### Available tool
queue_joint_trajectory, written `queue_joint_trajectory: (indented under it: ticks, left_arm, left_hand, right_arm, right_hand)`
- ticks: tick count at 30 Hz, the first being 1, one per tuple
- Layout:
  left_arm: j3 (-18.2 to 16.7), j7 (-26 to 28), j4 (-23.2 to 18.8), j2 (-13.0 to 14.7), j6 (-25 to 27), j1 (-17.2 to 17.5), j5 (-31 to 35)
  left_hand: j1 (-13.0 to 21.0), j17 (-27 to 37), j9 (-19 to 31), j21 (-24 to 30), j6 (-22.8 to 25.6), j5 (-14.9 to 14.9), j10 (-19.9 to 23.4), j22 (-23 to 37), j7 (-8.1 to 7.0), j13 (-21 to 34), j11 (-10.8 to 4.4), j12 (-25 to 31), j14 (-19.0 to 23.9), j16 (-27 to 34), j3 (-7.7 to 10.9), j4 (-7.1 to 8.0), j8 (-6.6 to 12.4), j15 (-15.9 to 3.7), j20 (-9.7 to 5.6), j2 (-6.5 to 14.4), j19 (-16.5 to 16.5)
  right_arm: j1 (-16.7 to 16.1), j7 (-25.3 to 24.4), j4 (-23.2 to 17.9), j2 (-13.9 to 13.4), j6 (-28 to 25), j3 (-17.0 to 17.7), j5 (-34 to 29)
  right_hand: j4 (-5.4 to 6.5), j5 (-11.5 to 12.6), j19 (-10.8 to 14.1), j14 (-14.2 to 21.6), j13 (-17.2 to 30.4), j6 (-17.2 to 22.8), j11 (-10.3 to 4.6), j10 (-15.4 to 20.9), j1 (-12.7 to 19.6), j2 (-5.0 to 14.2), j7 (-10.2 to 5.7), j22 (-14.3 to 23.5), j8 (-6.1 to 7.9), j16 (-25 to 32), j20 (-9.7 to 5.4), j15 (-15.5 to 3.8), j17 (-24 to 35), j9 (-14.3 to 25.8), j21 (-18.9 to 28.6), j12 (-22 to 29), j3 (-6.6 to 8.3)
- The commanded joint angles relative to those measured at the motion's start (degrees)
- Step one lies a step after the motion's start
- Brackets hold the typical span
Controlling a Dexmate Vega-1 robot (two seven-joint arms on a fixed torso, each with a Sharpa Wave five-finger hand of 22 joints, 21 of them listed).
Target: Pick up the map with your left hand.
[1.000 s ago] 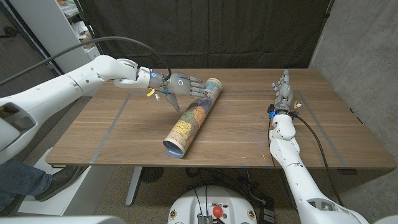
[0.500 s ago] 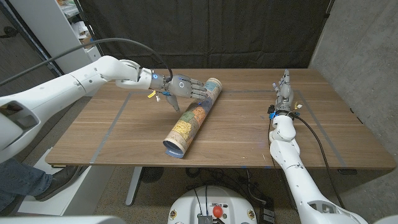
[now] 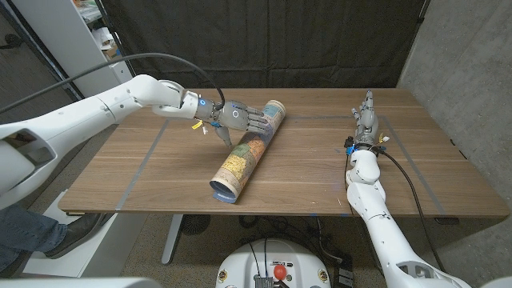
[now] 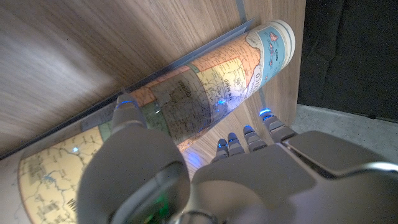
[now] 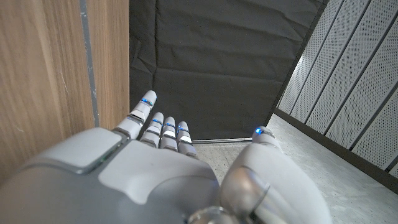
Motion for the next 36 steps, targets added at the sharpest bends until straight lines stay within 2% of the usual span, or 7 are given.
queue_joint_trajectory:
  ticks: [1, 20, 36]
  left_arm:
    - [1.5, -1.1, 1.9, -1.0, -0.5, -0.4, -0.6]
    - [2.8, -2.8, 4.5, -2.4, -0.5, -0.8, -2.6]
    - [4.6, -1.9, 5.6, -3.3, 1.3, -0.2, -1.6]
  left_hand:
    - [1.0, 0.2, 0.3, -0.2, -5.2, 0.3, -0.4, 0.1, -0.01, 0.2, 0.02, -0.2, -0.5, 0.0, -0.49, -0.21, -0.12, 0.33, 0.11, 0.3, -0.3]
    - [3.1, 0.2, 0.3, -0.7, -4.9, 0.9, -0.4, 0.1, -0.2, 0.2, 0.06, -0.1, -0.7, 0.1, -1.07, -0.05, 0.11, 0.68, 0.24, 1.0, -0.5]
    - [4.7, 0.2, 0.3, -1.0, -3.8, 1.8, 0.0, 0.2, -0.61, 0.2, -0.16, 0.1, -0.7, 0.2, -1.2, 0.14, 0.54, 0.71, 0.23, 1.9, -0.8]
  right_arm:
    - [-0.2, -0.1, 0.7, -0.2, 1.2, -0.2, 0.2]
    - [0.2, 0.7, 2.7, -0.3, 2.6, -0.2, 0.8]
    - [0.3, 2.1, 3.7, -0.5, 3.4, 0.4, 2.0]
  right_hand:
    - [0.01, 0.3, 0.6, 0.4, 0.2, 0.0, 0.41, 0.5, 0.1, 0.16, 0.2, 0.2, 0.15, 0.0, -0.1, 0.08, 0.0, 0.2, -0.2, 0.2, -0.23]
    - [-0.07, 0.4, 0.8, 0.5, 0.2, 0.2, 0.34, 0.6, 0.2, 0.18, -0.01, 0.3, 0.22, 0.0, 0.06, 0.07, 0.0, 0.2, -0.6, 0.2, -0.34]
    - [-0.13, 0.4, 0.9, 0.7, 0.2, 0.3, 0.27, 0.8, 0.2, 0.18, -0.15, 0.3, 0.24, 0.0, -0.01, 0.0, -0.1, 0.2, -0.9, 0.2, -0.45]
